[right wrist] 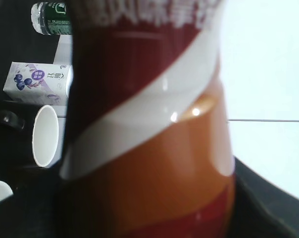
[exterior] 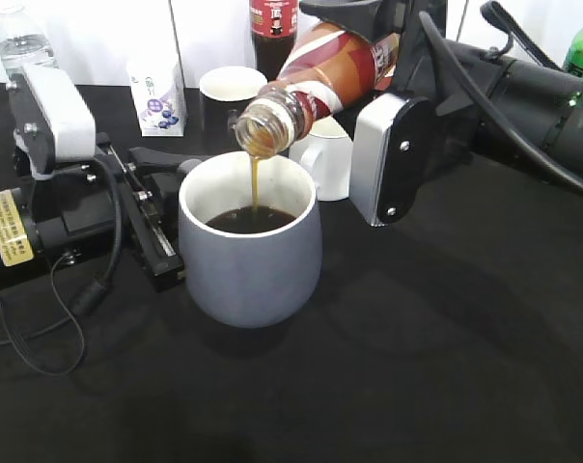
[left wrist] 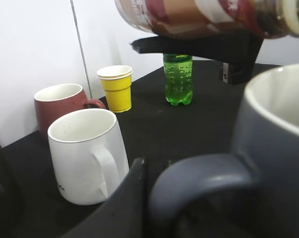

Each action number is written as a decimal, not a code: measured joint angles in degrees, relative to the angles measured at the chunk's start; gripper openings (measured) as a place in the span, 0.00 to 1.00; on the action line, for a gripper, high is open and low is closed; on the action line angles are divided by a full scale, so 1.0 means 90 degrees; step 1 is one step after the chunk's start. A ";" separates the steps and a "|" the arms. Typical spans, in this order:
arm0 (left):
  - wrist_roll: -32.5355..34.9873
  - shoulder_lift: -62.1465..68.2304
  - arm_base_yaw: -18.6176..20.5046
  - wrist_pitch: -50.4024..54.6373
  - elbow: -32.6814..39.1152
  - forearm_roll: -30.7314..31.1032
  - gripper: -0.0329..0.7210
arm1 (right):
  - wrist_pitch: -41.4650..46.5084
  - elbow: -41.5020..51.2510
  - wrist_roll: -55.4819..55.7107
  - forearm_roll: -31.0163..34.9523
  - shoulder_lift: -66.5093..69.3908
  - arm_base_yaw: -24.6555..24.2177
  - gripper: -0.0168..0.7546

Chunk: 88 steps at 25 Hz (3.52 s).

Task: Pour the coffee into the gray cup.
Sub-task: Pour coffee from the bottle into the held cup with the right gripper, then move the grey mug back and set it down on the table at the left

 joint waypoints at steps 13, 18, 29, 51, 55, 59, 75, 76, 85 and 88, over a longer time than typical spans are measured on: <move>0.0000 0.0000 0.0000 0.0000 0.0000 -0.0056 0.12 | -0.0011 0.0000 0.0897 0.0000 0.0000 0.0000 0.71; 0.0000 0.0000 0.0000 -0.0057 0.0000 -0.0267 0.12 | -0.0016 0.0000 0.2852 0.0000 0.0000 0.0000 0.71; 0.1552 0.0000 0.0393 0.0296 0.0000 -0.2910 0.12 | -0.0012 0.0000 0.7455 0.0101 0.0000 0.0000 0.71; 0.1847 0.2950 0.3032 -0.0128 -0.1991 -0.3334 0.12 | -0.0012 0.0000 0.7461 0.0526 0.0000 0.0000 0.71; 0.1836 0.3286 0.3032 0.0002 -0.2359 -0.3322 0.12 | -0.0012 0.0000 0.7461 0.0526 0.0000 0.0000 0.71; 0.1741 0.3355 0.3032 -0.0217 -0.2367 -0.3315 0.27 | -0.0012 0.0000 0.7461 0.0526 0.0000 0.0000 0.71; 0.1716 0.2250 0.3032 0.0000 -0.1217 -0.3296 0.38 | -0.0008 0.0000 0.7461 0.0960 0.0000 0.0000 0.71; 0.1716 0.2250 0.3032 -0.0039 -0.1217 -0.3296 0.38 | -0.0008 0.0000 0.7467 0.0967 0.0000 0.0000 0.71; 0.1716 0.1988 0.3021 -0.0295 -0.0201 -0.3296 0.38 | -0.0008 0.0000 0.7467 0.1727 0.0000 0.0000 0.71; 0.1716 0.1091 0.2615 0.0016 0.0255 -0.3297 0.38 | 0.0034 -0.0001 0.7100 0.3230 0.0000 0.0000 0.71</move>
